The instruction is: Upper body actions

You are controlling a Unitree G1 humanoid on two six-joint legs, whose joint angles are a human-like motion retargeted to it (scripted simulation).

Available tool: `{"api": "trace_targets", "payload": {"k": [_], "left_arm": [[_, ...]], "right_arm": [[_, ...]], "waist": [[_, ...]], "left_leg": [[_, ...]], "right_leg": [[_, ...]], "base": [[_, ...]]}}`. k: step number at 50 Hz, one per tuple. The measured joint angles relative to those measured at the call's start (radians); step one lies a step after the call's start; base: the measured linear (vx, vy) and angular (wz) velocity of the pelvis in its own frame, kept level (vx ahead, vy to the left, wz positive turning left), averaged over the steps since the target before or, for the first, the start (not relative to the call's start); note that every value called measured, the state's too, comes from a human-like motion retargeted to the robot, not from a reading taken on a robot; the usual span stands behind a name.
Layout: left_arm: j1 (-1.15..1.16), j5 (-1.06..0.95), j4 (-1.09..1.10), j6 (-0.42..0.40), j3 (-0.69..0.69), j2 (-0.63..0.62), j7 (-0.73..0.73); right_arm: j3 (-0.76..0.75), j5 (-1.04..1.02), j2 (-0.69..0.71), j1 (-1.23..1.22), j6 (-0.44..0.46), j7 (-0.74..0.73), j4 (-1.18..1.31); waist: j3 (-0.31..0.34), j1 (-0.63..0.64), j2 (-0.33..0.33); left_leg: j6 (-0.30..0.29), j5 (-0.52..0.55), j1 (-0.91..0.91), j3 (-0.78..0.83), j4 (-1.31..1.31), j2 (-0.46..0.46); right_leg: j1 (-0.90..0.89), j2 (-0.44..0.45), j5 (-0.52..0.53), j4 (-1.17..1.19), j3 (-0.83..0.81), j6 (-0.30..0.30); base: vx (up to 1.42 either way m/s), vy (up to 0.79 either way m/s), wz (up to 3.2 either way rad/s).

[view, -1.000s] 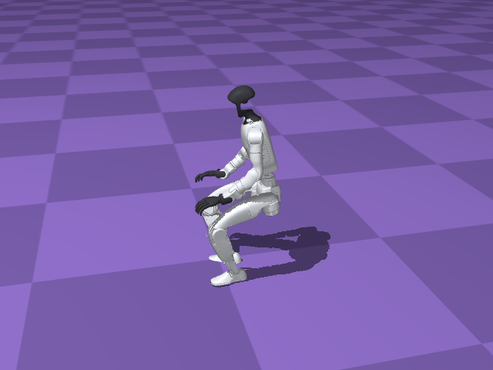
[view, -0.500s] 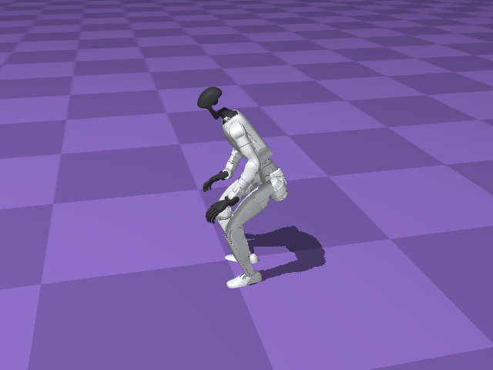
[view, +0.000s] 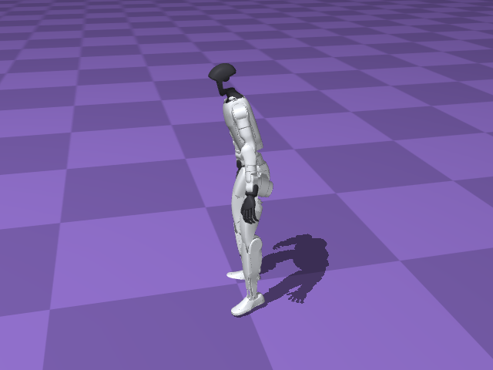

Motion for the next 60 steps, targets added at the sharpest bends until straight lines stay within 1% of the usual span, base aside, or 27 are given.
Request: {"api": "trace_targets", "payload": {"k": [2,4,5,7,10,12,14,18,20,22,23,25,26,27,30,33,35,39,43,48,55,60], "left_arm": [[0.026,-0.002,0.014,0.011,0.013,-0.014,-0.013],[0.054,0.002,0.029,0.029,0.027,-0.032,-0.01],[0.063,0.005,0.036,0.036,0.031,-0.039,-0.005],[0.08,0.016,0.06,0.047,0.039,-0.057,0.006],[0.086,0.033,0.103,0.06,0.03,-0.084,0.0],[0.093,0.051,0.125,0.074,0.017,-0.102,0.004],[0.104,0.075,0.137,0.088,0.007,-0.118,0.022],[0.135,0.129,0.142,0.099,-0.007,-0.14,0.056],[0.148,0.149,0.146,0.1,-0.013,-0.145,0.058],[0.157,0.162,0.158,0.1,-0.018,-0.147,0.044],[0.16,0.168,0.166,0.101,-0.02,-0.148,0.032],[0.164,0.181,0.184,0.101,-0.017,-0.148,-0.002],[0.163,0.192,0.192,0.102,-0.012,-0.148,-0.034],[0.162,0.202,0.201,0.102,-0.008,-0.148,-0.067],[0.157,0.214,0.223,0.09,-0.008,-0.148,-0.205],[0.149,0.191,0.232,0.073,-0.005,-0.153,-0.341],[0.145,0.163,0.228,0.065,-0.002,-0.162,-0.397],[0.127,0.095,0.209,0.048,-0.011,-0.179,-0.458],[0.115,0.077,0.181,0.029,-0.022,-0.192,-0.485],[0.112,0.093,0.162,0.017,-0.035,-0.205,-0.471],[0.123,0.128,0.182,0.013,-0.058,-0.2,-0.45],[0.136,0.16,0.213,0.026,-0.06,-0.184,-0.416]], "right_arm": [[-0.018,-0.032,-0.004,0.022,0.033,0.035,0.026],[-0.037,-0.062,-0.007,0.047,0.071,0.079,0.05],[-0.044,-0.072,-0.008,0.057,0.085,0.099,0.059],[-0.058,-0.079,-0.011,0.073,0.107,0.148,0.082],[-0.076,-0.074,-0.018,0.083,0.137,0.201,0.107],[-0.087,-0.062,-0.017,0.091,0.152,0.212,0.114],[-0.095,-0.046,-0.012,0.098,0.157,0.207,0.114],[-0.093,-0.022,0.01,0.109,0.151,0.192,0.098],[-0.082,-0.021,0.025,0.11,0.143,0.191,0.086],[-0.069,-0.032,0.041,0.111,0.137,0.194,0.073],[-0.061,-0.039,0.049,0.11,0.135,0.195,0.067],[-0.042,-0.054,0.065,0.109,0.131,0.195,0.059],[-0.033,-0.061,0.075,0.105,0.13,0.19,0.06],[-0.026,-0.067,0.084,0.102,0.129,0.183,0.061],[-0.016,-0.079,0.106,0.105,0.116,0.152,0.061],[-0.002,-0.082,0.116,0.116,0.084,0.132,0.066],[0.004,-0.086,0.118,0.118,0.077,0.127,0.077],[0.007,-0.079,0.12,0.106,0.11,0.132,0.116],[0.003,-0.08,0.121,0.096,0.13,0.16,0.15],[-0.008,-0.102,0.12,0.097,0.144,0.168,0.151],[-0.012,-0.091,0.121,0.097,0.137,0.159,0.149],[-0.008,-0.092,0.124,0.095,0.131,0.161,0.142]], "waist": [[-0.015,0.016,-0.012],[-0.033,0.025,-0.028],[-0.041,0.027,-0.034],[-0.061,0.025,-0.044],[-0.078,0.036,-0.039],[-0.084,0.04,-0.03],[-0.092,0.042,-0.021],[-0.108,0.042,-0.006],[-0.116,0.041,0.0],[-0.126,0.032,0.0],[-0.13,0.028,0.006],[-0.135,0.026,0.008],[-0.14,0.022,0.002],[-0.146,0.017,-0.002],[-0.168,-0.001,0.001],[-0.192,-0.001,-0.007],[-0.208,-0.006,-0.006],[-0.216,-0.019,-0.008],[-0.219,-0.001,-0.018],[-0.223,-0.007,-0.019],[-0.218,-0.006,-0.019],[-0.209,-0.005,-0.022]], "left_leg": [[0.013,0.026,0.029,0.036,-0.021,-0.006],[0.036,0.026,0.057,0.1,-0.024,-0.009],[0.047,0.014,0.066,0.13,-0.019,-0.009],[0.075,-0.058,0.083,0.178,0.011,-0.019],[0.084,-0.126,0.086,0.083,0.04,-0.081],[0.063,-0.164,0.107,0.015,0.038,-0.126],[0.045,-0.194,0.135,-0.02,0.028,-0.156],[0.04,-0.239,0.193,-0.056,0.001,-0.199],[0.049,-0.237,0.221,-0.058,-0.011,-0.21],[0.109,-0.255,0.247,-0.052,-0.026,-0.223],[0.114,-0.254,0.262,-0.031,-0.042,-0.212],[0.125,-0.244,0.282,-0.073,-0.065,-0.218],[0.131,-0.251,0.284,-0.135,-0.068,-0.243],[0.136,-0.254,0.291,-0.158,-0.076,-0.254],[0.148,-0.241,0.342,-0.047,-0.134,-0.221],[0.153,-0.24,0.367,-0.063,-0.171,-0.235],[0.158,-0.239,0.371,-0.064,-0.178,-0.235],[0.159,-0.235,0.371,-0.071,-0.168,-0.232],[0.158,-0.241,0.383,-0.069,-0.169,-0.235],[0.159,-0.245,0.383,-0.079,-0.165,-0.238],[0.161,-0.252,0.386,-0.076,-0.162,-0.238],[0.161,-0.256,0.386,-0.072,-0.16,-0.237]], "right_leg": [[0.04,0.01,0.022,-0.052,-0.004,-0.011],[0.07,0.018,0.039,-0.097,0.0,-0.027],[0.08,0.019,0.044,-0.111,0.0,-0.033],[0.096,0.019,0.049,-0.132,-0.007,-0.047],[0.113,0.036,0.048,-0.147,-0.007,-0.063],[0.134,0.053,0.051,-0.166,-0.011,-0.07],[0.153,0.07,0.053,-0.182,-0.015,-0.075],[0.181,0.1,0.054,-0.202,-0.013,-0.078],[0.196,0.117,0.055,-0.212,-0.009,-0.079],[0.211,0.124,0.054,-0.221,-0.005,-0.076],[0.219,0.135,0.053,-0.223,-0.005,-0.076],[0.236,0.151,0.052,-0.226,0.008,-0.076],[0.242,0.148,0.052,-0.225,0.015,-0.072],[0.247,0.147,0.051,-0.224,0.018,-0.068],[0.26,0.155,0.046,-0.22,0.009,-0.064],[0.267,0.153,0.04,-0.215,0.013,-0.057],[0.269,0.15,0.036,-0.211,0.006,-0.049],[0.281,0.149,0.032,-0.208,-0.016,-0.044],[0.288,0.145,0.029,-0.199,-0.011,-0.038],[0.295,0.143,0.026,-0.199,-0.02,-0.032],[0.293,0.14,0.025,-0.193,-0.013,-0.024],[0.29,0.139,0.027,-0.191,-0.004,-0.021]], "base": [[0.22,-0.19,-0.27],[0.18,-0.22,-0.13],[0.15,-0.19,0.06],[0.17,-0.13,0.12],[0.1,-0.08,-0.06],[0.1,-0.03,-0.06],[0.07,-0.03,-0.05],[0.12,-0.01,-0.13],[0.14,-0.01,-0.21],[0.14,0.01,-0.15],[0.15,0.01,-0.23],[0.16,0.01,-0.37],[0.15,0.0,-0.32],[0.15,0.0,-0.14],[0.13,0.03,0.05],[0.15,0.01,-0.02],[0.12,0.05,0.18],[0.06,0.04,0.24],[0.06,0.02,-0.05],[0.04,0.01,0.05],[0.0,0.0,0.0],[0.0,0.0,0.0]]}}
